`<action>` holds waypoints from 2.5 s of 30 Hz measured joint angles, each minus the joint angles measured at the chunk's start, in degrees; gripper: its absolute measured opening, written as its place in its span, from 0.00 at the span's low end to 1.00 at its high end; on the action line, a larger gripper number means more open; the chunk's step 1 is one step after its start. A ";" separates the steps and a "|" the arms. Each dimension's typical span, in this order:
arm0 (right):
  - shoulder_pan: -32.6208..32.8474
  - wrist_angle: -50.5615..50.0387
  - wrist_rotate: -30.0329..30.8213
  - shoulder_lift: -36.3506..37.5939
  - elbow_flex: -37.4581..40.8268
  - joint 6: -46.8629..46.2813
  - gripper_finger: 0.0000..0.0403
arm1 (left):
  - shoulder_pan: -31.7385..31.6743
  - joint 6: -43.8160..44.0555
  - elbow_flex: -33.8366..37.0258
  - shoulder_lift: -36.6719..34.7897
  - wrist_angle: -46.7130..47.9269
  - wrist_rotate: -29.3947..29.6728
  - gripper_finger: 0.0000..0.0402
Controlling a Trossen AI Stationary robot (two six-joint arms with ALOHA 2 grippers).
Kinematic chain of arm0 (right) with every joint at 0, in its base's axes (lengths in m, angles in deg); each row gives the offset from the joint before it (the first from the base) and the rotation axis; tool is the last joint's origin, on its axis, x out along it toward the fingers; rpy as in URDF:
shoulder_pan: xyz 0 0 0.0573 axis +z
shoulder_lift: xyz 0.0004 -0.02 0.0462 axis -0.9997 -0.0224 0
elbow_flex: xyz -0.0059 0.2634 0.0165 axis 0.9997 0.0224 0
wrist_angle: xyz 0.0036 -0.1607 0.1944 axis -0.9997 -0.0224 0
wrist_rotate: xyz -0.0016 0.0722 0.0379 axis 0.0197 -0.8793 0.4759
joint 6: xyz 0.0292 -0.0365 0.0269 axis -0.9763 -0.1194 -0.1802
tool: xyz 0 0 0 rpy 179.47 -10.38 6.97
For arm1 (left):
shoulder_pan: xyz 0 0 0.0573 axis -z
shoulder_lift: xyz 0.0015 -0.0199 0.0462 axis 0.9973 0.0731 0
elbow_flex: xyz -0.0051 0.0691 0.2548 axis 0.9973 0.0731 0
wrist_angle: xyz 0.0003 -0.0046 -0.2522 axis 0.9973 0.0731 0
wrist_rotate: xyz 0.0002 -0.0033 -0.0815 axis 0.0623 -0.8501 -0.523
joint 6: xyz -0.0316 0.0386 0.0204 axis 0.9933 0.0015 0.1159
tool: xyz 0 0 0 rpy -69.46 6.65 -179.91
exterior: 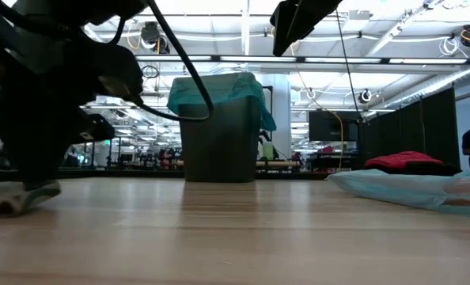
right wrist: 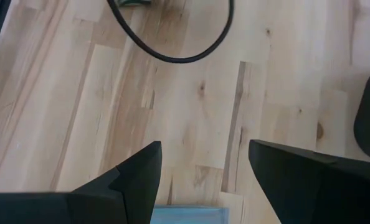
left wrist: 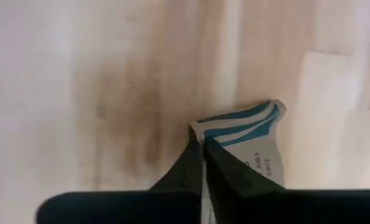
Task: Place trash/remove bag and relplace
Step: Put the brown paper into the trash bin, then put the brown napkin into the trash bin
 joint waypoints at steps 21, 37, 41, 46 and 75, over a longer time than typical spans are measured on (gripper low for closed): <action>-0.08 -0.69 0.83 0.02 0.00 5.36 0.58 | -15.10 -28.37 -22.21 -20.39 1.79 46.57 0.00; -0.35 0.62 2.14 0.02 0.00 7.55 0.58 | -48.79 -44.17 -23.89 -14.13 -15.47 20.91 0.02; -0.35 0.46 2.14 0.02 0.00 7.78 0.58 | -49.54 -43.60 -23.89 -13.53 -14.54 16.13 0.13; -0.35 0.39 2.13 0.02 -0.02 8.26 0.58 | -47.39 -44.51 -24.10 -14.89 -12.52 15.47 0.28; -0.70 20.27 -5.76 13.84 28.86 -7.32 0.58 | 5.74 28.37 -2.81 -28.63 35.51 13.04 0.04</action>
